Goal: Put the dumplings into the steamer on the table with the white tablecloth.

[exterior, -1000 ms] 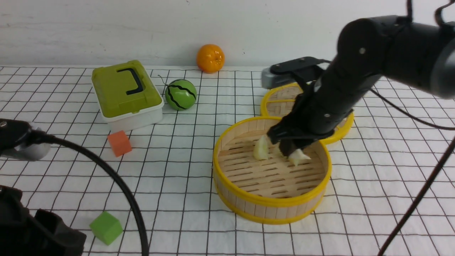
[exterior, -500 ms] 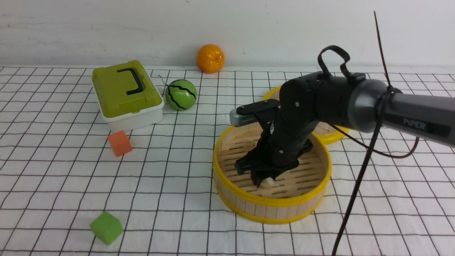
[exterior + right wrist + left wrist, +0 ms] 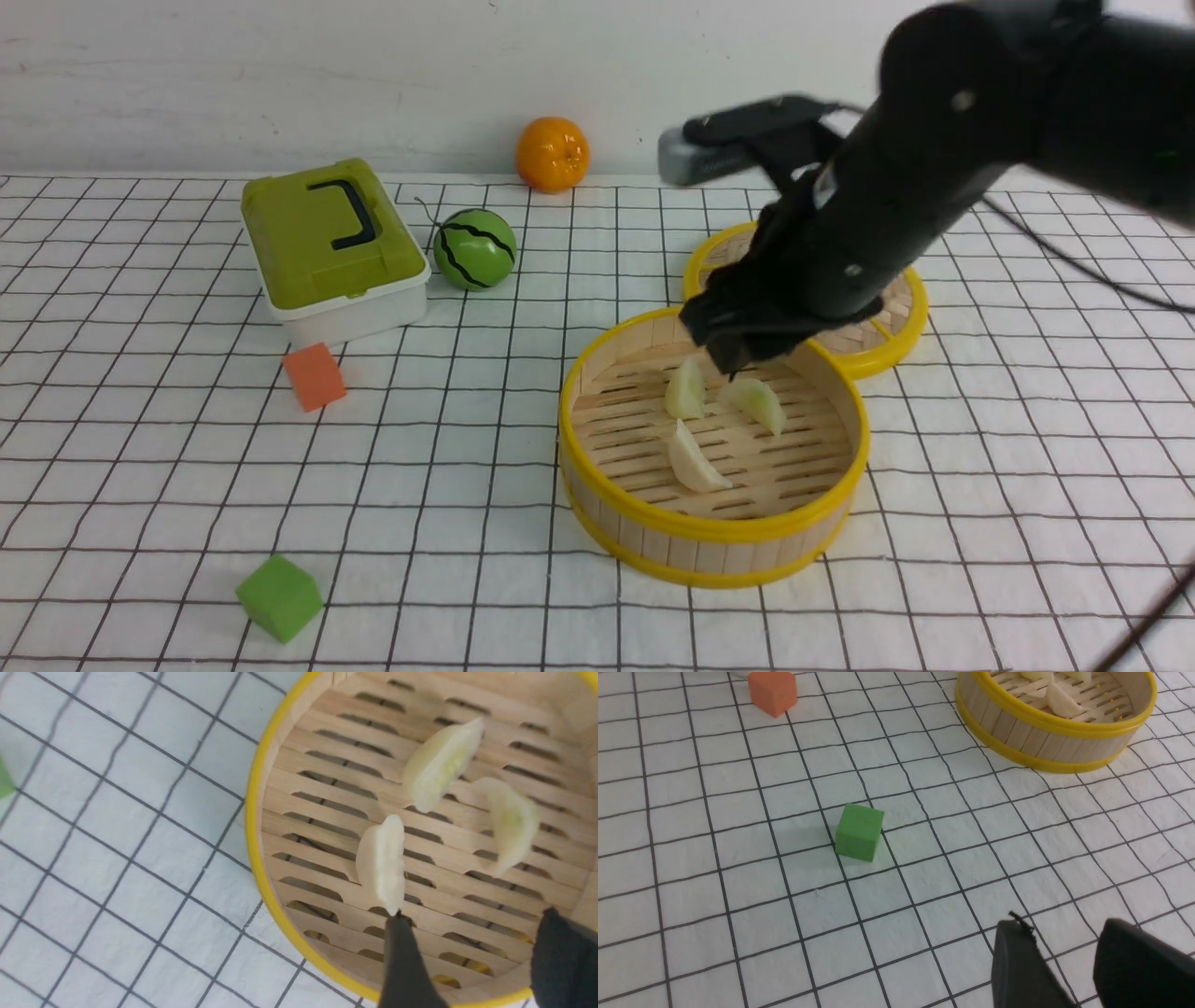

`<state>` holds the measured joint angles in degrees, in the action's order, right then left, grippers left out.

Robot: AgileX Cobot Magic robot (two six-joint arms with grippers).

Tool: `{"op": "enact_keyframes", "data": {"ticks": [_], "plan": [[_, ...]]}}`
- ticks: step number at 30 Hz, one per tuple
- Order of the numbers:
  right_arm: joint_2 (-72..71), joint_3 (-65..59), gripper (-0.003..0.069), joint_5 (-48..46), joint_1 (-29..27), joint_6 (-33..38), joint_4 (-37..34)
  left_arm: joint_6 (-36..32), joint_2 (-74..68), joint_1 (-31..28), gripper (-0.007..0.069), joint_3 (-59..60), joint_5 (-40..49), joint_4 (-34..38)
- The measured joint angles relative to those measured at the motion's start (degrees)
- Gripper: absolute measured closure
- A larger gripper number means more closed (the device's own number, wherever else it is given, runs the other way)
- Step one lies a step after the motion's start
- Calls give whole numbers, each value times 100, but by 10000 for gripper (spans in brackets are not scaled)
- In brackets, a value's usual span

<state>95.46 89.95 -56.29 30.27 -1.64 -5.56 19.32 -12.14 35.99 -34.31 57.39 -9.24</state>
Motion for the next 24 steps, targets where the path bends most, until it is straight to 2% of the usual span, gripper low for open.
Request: {"op": "enact_keyframes", "data": {"ticks": [1,4,5,6,8,13,17,24], "plan": [[-55,-19,317,0,0,3,0,0,0,0,385,0,0,0],[-1130,-681,407,332,0,60,-5,0,0,0,385,0,0,5],[-1196,-733,413,403,0,60,-5,0,0,0,385,0,0,5],[-1787,-1253,459,731,0,60,-52,-1,0,0,385,0,0,5],[-2410,-1816,501,1149,0,60,-139,-1,0,0,385,0,0,0],[-4031,-3241,578,2389,0,62,-241,-1,0,0,385,0,0,0],[-5154,-3974,594,3033,0,66,-147,-6,0,0,385,0,0,0],[-6980,-4874,589,3059,0,66,-48,-6,0,0,385,0,0,0]]}}
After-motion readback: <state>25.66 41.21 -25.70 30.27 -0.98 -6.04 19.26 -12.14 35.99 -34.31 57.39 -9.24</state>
